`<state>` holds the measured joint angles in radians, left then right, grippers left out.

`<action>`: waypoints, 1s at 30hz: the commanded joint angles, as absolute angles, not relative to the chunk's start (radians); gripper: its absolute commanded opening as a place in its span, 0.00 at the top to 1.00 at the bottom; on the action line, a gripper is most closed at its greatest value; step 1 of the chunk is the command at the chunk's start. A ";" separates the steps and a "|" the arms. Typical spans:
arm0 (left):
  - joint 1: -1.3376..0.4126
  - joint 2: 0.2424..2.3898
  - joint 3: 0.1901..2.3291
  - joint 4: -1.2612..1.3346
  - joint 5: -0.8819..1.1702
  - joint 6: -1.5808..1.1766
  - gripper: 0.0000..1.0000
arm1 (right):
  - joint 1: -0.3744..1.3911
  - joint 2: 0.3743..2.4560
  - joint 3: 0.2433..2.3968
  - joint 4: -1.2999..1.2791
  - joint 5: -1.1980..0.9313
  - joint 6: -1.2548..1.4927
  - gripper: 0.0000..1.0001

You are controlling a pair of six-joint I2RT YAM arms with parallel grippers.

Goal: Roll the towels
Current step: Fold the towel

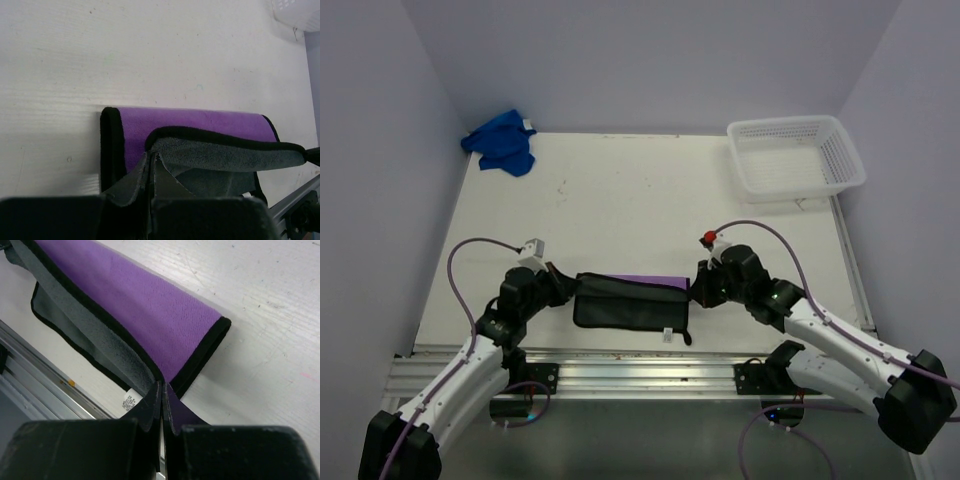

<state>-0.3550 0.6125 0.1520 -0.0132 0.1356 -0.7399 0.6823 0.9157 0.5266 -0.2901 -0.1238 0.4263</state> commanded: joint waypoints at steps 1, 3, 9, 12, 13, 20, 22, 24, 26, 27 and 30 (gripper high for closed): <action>-0.351 0.594 0.150 -0.043 0.126 -0.739 1.00 | 0.701 0.900 0.511 -0.318 -0.126 0.428 1.00; -0.351 0.588 0.147 -0.048 0.126 -0.738 1.00 | 0.718 0.902 0.508 -0.318 -0.123 0.434 1.00; -0.351 0.575 0.144 -0.067 0.123 -0.738 1.00 | 0.741 0.894 0.508 -0.340 -0.088 0.434 1.00; -0.351 0.565 0.147 -0.077 0.124 -0.736 1.00 | 0.744 0.879 0.511 -0.367 -0.064 0.426 1.00; -0.351 0.558 0.147 -0.080 0.129 -0.736 1.00 | 0.744 0.870 0.511 -0.373 -0.063 0.426 1.00; -0.351 0.551 0.129 -0.084 0.143 -0.739 0.88 | 0.744 0.913 0.496 -0.364 -0.048 0.449 1.00; -0.351 0.537 0.127 -0.095 0.138 -0.739 0.83 | 0.744 0.923 0.491 -0.353 -0.052 0.454 1.00; -0.351 0.517 0.129 -0.112 0.129 -0.739 0.78 | 0.747 0.928 0.488 -0.344 -0.057 0.457 1.00; -0.351 0.508 0.136 -0.126 0.118 -0.742 0.66 | 0.752 0.934 0.486 -0.342 -0.057 0.457 1.00; -0.351 0.497 0.141 -0.142 0.103 -0.745 0.64 | 0.752 0.937 0.486 -0.339 -0.057 0.457 1.00; -0.351 0.486 0.163 -0.172 0.074 -0.750 0.58 | 0.753 0.951 0.486 -0.331 -0.061 0.457 1.00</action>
<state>-0.3546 0.5014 0.1326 -0.1329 0.1143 -0.7422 0.7464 0.9421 0.4870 -0.3378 -0.0696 0.4461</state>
